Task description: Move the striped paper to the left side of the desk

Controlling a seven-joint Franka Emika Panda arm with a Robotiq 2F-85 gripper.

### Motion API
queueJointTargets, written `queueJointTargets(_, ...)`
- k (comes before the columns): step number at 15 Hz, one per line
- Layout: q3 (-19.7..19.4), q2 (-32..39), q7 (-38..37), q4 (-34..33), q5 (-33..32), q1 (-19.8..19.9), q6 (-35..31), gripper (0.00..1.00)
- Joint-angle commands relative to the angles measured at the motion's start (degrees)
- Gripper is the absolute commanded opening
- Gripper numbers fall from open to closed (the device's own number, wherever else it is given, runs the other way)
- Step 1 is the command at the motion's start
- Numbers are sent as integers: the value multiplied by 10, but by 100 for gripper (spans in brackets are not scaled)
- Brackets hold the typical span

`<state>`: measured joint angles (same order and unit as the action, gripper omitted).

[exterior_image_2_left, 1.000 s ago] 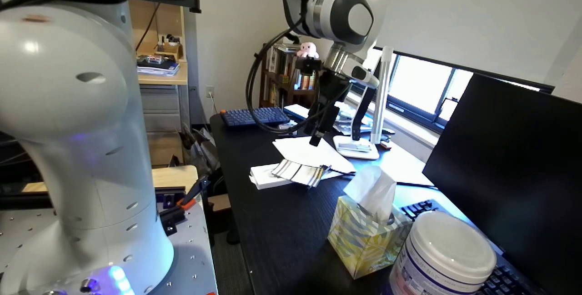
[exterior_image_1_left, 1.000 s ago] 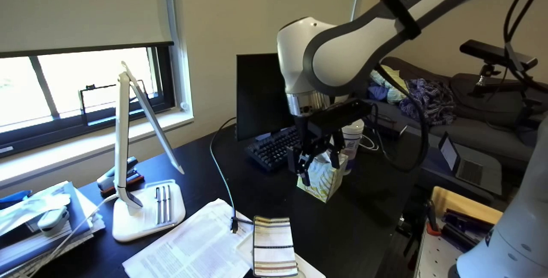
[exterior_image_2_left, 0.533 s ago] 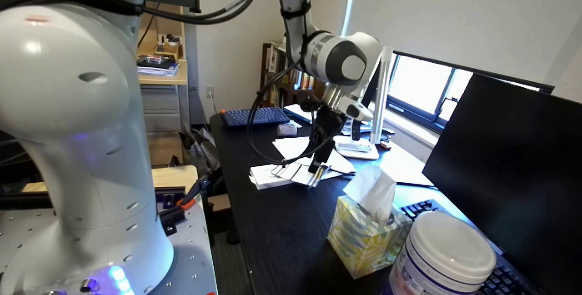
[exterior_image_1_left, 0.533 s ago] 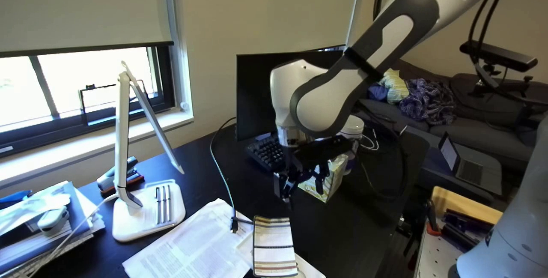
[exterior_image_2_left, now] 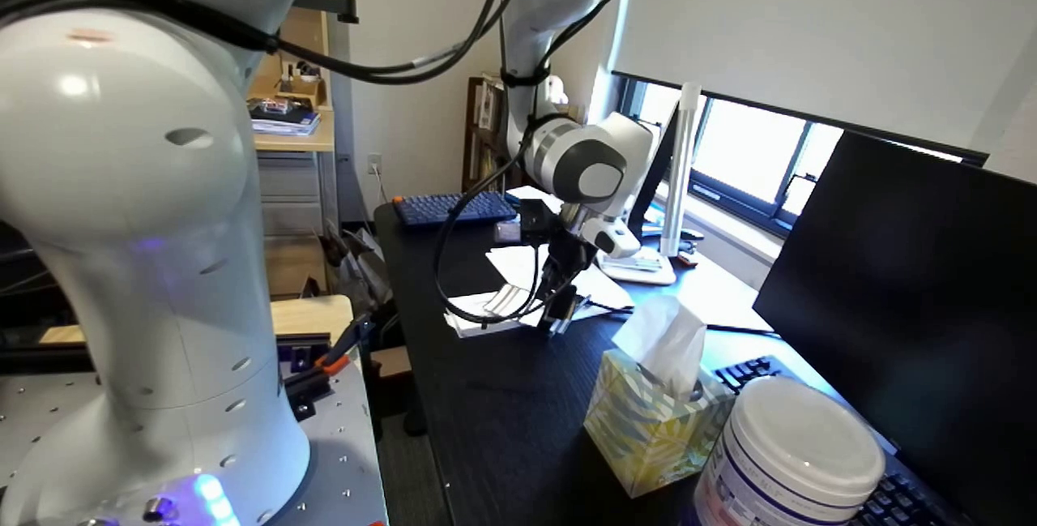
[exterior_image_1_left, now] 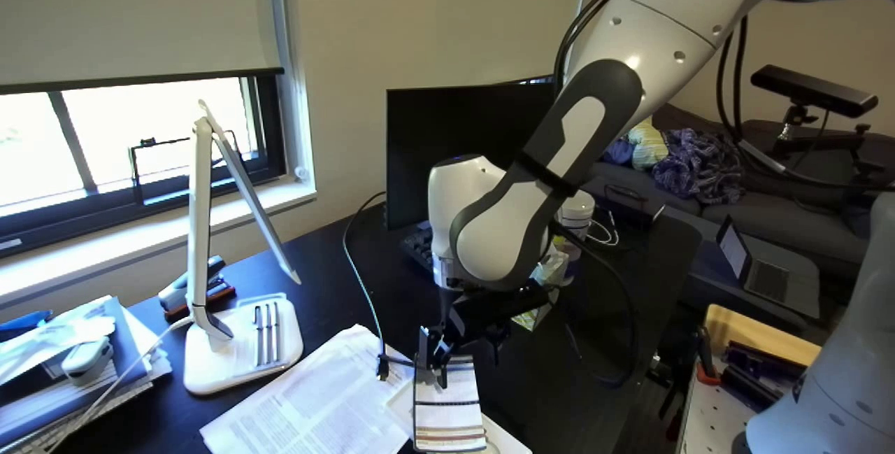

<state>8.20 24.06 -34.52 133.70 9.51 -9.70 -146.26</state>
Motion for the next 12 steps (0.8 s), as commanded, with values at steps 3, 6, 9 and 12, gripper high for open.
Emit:
queueJointTargets(3, 4, 34, 37, 4, 36, -7, -97, 100)
queueJointTargets(6, 20, 44, 64, 6, 67, 3, -131, 100)
queueJointTargets(9, 41, 50, 96, 7, 111, 16, -150, 100)
queueJointTargets(12, 55, 53, 120, 9, 143, 26, -159, 74)
